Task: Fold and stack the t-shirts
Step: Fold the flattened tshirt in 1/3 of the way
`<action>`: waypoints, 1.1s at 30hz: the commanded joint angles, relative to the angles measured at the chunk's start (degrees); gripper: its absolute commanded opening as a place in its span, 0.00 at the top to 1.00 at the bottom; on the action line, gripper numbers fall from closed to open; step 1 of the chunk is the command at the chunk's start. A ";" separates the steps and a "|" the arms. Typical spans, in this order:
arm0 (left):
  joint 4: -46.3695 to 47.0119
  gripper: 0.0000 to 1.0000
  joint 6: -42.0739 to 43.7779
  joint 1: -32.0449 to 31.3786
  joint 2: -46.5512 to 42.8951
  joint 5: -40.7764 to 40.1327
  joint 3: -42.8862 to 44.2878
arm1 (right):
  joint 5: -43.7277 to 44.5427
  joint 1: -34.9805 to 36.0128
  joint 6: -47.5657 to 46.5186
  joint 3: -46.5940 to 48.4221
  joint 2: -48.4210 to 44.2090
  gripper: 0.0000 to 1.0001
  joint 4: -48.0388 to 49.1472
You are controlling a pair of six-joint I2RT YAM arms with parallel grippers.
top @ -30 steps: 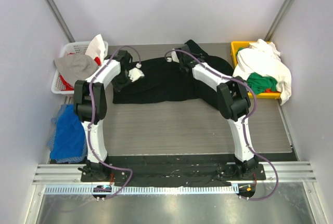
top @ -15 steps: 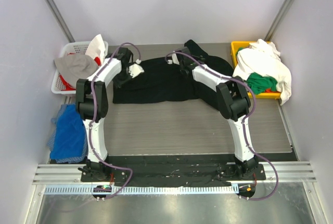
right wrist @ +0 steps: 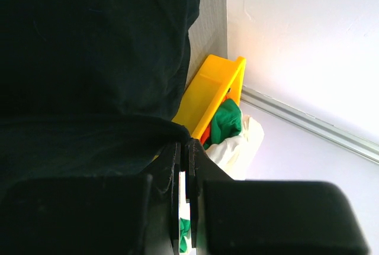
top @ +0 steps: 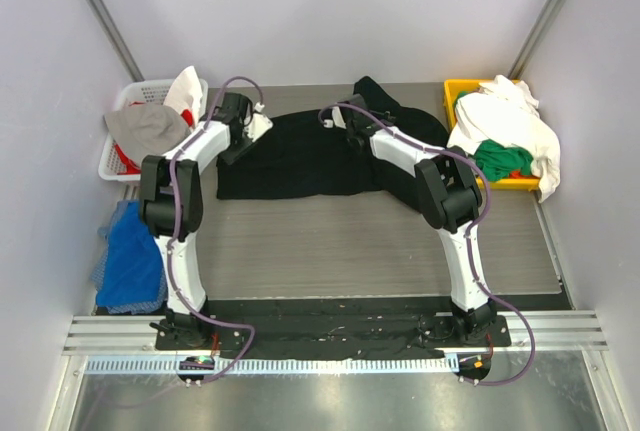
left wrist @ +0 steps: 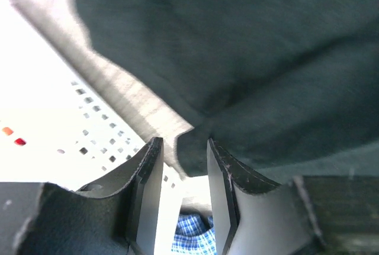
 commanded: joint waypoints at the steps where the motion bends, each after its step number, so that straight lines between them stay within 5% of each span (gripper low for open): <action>1: 11.12 0.60 -3.10 0.99 -6.30 -2.52 -2.66 | 1.56 0.03 0.73 0.14 -0.63 0.99 2.03; 9: 14.91 0.57 -4.16 0.99 -12.97 -0.77 -6.44 | 3.05 -0.24 1.00 0.32 -0.01 0.99 3.61; 33: -2.05 0.55 -3.72 0.99 -15.10 19.10 -12.60 | 3.23 -1.11 1.44 -0.56 -0.28 0.99 3.79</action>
